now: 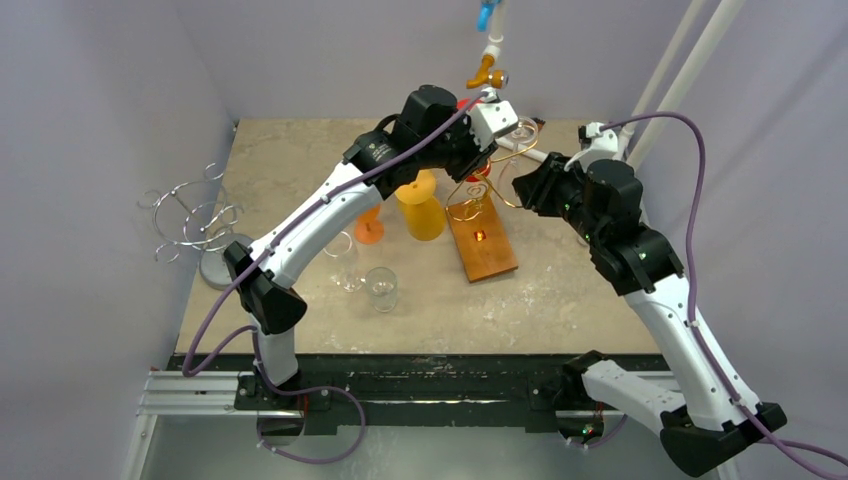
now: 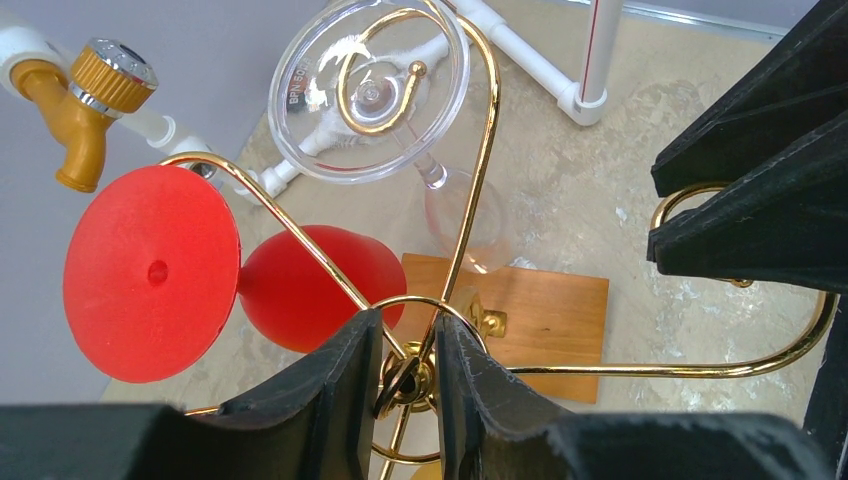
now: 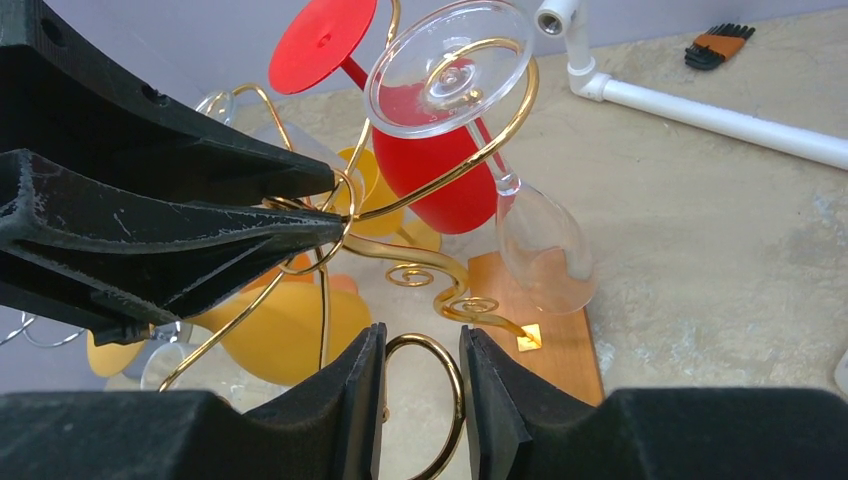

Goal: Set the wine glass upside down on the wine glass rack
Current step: Adjust the wine rack at the center of the board.

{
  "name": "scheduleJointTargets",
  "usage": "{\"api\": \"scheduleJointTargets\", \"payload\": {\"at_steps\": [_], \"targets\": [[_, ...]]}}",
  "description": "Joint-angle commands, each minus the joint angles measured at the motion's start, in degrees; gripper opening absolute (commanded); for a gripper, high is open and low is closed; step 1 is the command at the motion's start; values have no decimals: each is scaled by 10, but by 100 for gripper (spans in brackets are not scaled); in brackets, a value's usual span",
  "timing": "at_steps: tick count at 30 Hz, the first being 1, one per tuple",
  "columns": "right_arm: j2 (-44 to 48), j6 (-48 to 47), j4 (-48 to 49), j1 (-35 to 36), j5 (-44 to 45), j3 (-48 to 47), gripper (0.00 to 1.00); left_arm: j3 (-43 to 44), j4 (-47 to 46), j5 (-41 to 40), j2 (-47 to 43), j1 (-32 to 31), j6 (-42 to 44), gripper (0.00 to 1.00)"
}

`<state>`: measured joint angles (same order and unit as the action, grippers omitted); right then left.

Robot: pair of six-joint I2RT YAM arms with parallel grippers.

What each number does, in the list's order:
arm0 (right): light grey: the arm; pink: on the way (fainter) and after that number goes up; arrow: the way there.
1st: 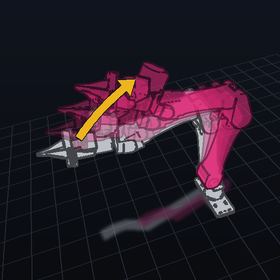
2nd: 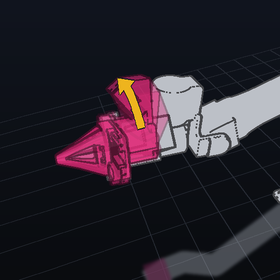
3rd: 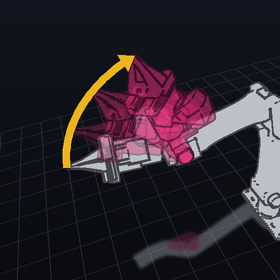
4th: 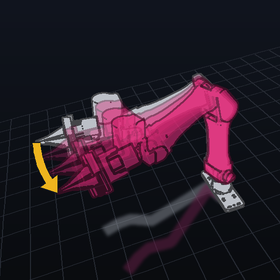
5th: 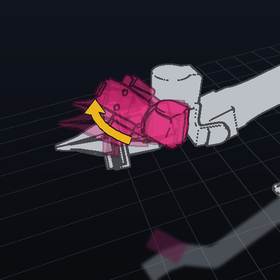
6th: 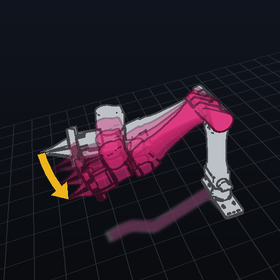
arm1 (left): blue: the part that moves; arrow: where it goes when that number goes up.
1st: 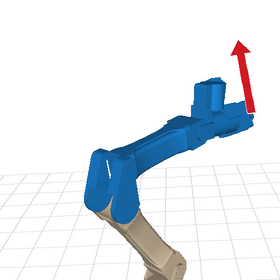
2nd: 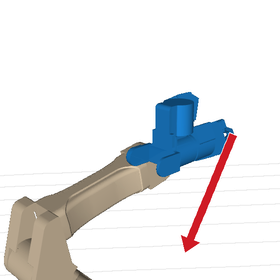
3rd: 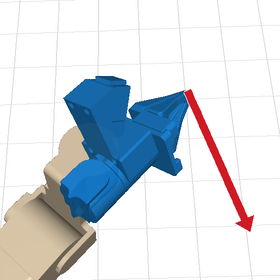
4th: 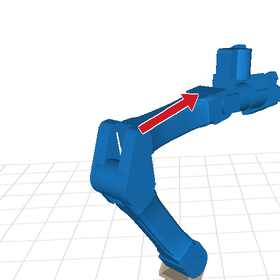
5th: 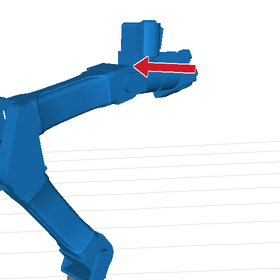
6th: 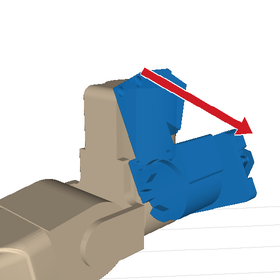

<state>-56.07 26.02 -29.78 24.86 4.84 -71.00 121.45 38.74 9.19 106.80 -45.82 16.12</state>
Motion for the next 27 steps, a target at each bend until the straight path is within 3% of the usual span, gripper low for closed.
{"api": "scheduleJointTargets", "payload": {"at_steps": [1,27], "targets": [[-9,4,-74,12,-1,12,19,7,-9,-13,5,2,1,29],[48,2,-133,12,42,82,18,32,-16,11,35,-9,0,30]]}}
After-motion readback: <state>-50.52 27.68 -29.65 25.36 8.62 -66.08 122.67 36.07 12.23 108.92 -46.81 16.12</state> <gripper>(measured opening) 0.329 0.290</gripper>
